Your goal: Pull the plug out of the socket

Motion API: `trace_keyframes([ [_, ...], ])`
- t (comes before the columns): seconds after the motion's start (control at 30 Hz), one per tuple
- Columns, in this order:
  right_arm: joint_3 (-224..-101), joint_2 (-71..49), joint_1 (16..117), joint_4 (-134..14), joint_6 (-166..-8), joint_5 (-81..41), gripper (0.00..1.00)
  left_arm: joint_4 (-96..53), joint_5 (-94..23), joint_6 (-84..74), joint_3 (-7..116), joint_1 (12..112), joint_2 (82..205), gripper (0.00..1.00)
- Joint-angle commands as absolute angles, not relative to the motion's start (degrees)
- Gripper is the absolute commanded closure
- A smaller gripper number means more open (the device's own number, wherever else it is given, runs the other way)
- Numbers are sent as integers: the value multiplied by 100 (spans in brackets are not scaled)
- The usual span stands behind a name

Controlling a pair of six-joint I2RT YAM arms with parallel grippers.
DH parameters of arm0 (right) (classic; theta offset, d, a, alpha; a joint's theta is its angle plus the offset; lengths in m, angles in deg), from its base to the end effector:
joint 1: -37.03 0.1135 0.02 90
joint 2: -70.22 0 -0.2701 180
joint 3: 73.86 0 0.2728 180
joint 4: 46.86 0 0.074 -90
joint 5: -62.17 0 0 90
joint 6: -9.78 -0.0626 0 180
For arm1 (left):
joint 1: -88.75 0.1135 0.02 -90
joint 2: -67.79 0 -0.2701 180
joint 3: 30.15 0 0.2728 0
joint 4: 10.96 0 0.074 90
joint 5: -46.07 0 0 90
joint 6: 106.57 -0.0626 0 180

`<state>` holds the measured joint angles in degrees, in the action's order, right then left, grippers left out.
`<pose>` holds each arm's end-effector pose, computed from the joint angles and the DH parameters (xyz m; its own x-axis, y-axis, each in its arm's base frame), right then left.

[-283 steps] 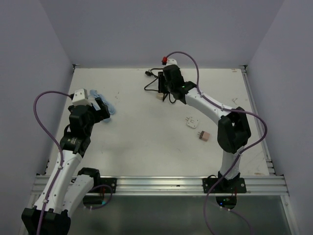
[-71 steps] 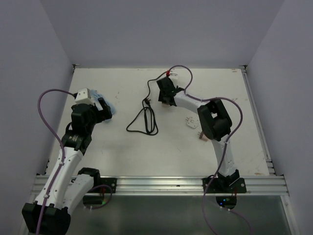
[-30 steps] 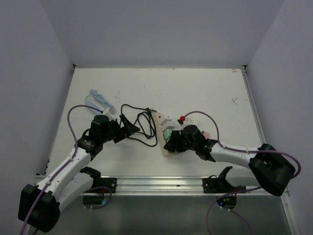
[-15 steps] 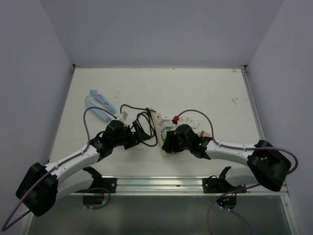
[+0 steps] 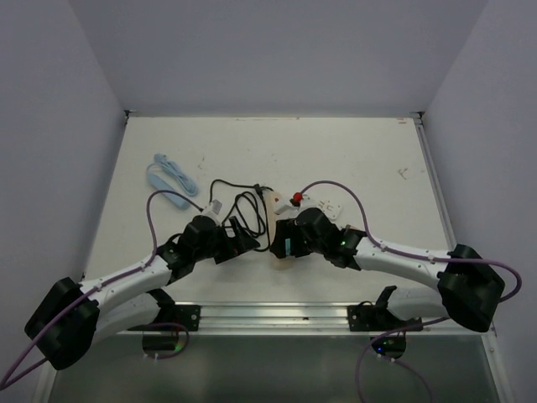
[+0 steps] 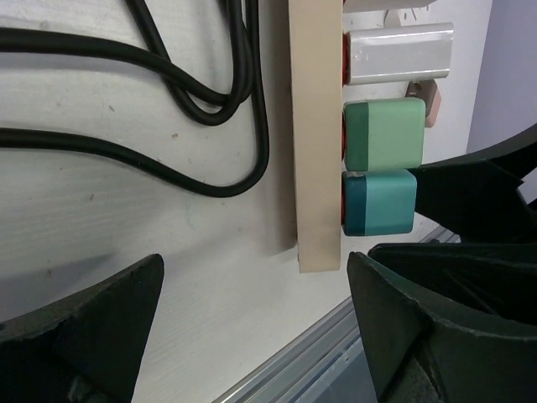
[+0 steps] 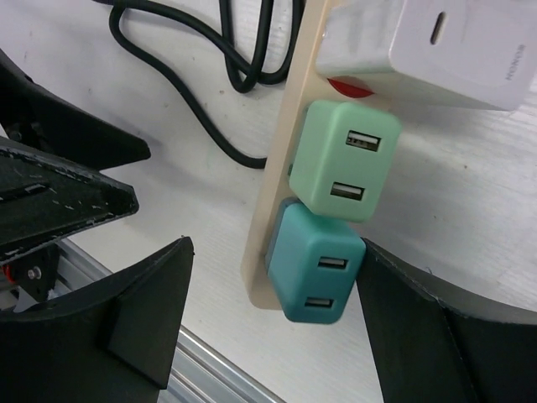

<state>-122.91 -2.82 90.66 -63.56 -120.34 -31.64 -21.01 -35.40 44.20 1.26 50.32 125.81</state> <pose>0.1776 0.2342 0.1720 -0.7941 0.0060 -0.6077 -0.3424 0.8218 0.4555 0.1743 -0.1502 0.1393 -0.8462 -0.4303 -0.3144 -0.0625 0.6660 -0.7433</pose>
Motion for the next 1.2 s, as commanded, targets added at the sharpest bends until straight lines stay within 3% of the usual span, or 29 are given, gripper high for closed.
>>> trace_keyframes([
  [0.0,-12638,104,9091,-6896,-12170,-3600,20,-1646,-3681,4556,-56,4842,12448,6],
  [0.2,-12525,280,9091,-7065,-12399,-3829,22,-1374,-3865,4671,-13,4341,12658,6],
  [0.33,-12410,201,9091,-6907,-12504,-3680,29,-1207,-4094,4618,216,3919,13088,6],
  [0.57,-12323,561,9065,-7213,-12698,-4171,29,-1591,-4593,4364,943,3226,13670,6],
  [0.8,-12164,1624,8933,-7889,-13005,-4926,24,-2699,-5947,3933,1806,2539,13863,6],
  [0.97,-12111,2327,8872,-8759,-13558,-5971,15,-3612,-6660,3678,2648,2038,14565,7],
  [1.17,-11857,3101,8836,-9112,-13928,-6404,10,-4510,-7293,3625,3397,1774,15330,9],
])
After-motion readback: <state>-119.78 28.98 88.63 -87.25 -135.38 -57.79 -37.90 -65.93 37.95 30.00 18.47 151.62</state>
